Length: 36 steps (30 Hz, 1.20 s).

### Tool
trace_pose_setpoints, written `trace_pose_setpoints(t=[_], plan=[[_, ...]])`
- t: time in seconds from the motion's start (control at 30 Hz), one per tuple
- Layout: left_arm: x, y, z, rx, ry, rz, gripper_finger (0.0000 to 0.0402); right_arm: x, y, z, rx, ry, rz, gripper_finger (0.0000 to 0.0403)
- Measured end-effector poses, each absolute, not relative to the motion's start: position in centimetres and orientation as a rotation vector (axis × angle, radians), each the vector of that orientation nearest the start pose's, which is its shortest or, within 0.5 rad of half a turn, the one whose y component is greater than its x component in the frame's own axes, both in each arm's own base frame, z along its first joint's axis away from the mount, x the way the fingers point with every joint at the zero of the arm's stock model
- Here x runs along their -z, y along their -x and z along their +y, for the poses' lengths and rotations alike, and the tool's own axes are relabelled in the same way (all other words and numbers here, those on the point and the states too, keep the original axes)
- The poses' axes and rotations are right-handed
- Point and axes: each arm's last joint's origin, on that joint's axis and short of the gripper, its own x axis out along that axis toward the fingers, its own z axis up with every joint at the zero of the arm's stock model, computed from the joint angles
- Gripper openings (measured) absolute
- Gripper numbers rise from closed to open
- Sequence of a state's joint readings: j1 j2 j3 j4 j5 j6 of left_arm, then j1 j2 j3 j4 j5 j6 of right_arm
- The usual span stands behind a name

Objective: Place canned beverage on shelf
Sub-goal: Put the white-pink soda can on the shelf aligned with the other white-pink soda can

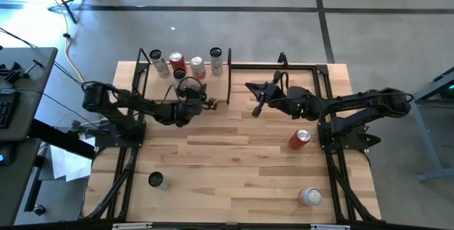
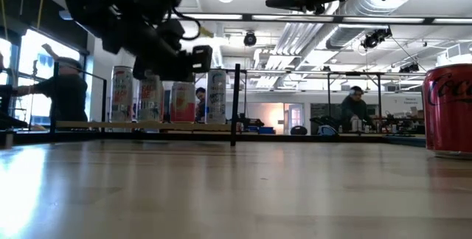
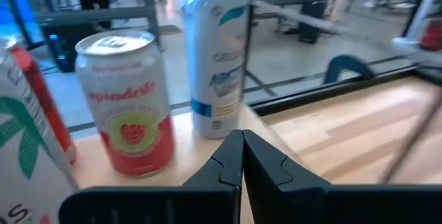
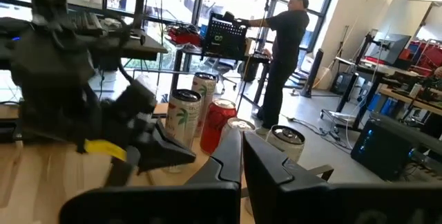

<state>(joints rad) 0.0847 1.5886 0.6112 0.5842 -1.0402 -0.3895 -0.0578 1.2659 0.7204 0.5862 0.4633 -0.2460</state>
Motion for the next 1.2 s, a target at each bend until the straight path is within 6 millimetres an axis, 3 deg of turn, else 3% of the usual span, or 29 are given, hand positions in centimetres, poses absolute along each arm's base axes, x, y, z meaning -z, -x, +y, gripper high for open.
trace_pose_setpoints(t=[0.33,1.2], plan=[[-14.5,-28.5,7.4,-1.282,0.163,0.166,0.0000,-28.3,-27.4,-2.9,0.522,0.231,0.025,0.0000],[-12.9,-26.6,8.1,-1.467,0.121,0.262,0.0000,-28.1,-27.4,-2.9,0.519,0.235,0.047,0.0000]])
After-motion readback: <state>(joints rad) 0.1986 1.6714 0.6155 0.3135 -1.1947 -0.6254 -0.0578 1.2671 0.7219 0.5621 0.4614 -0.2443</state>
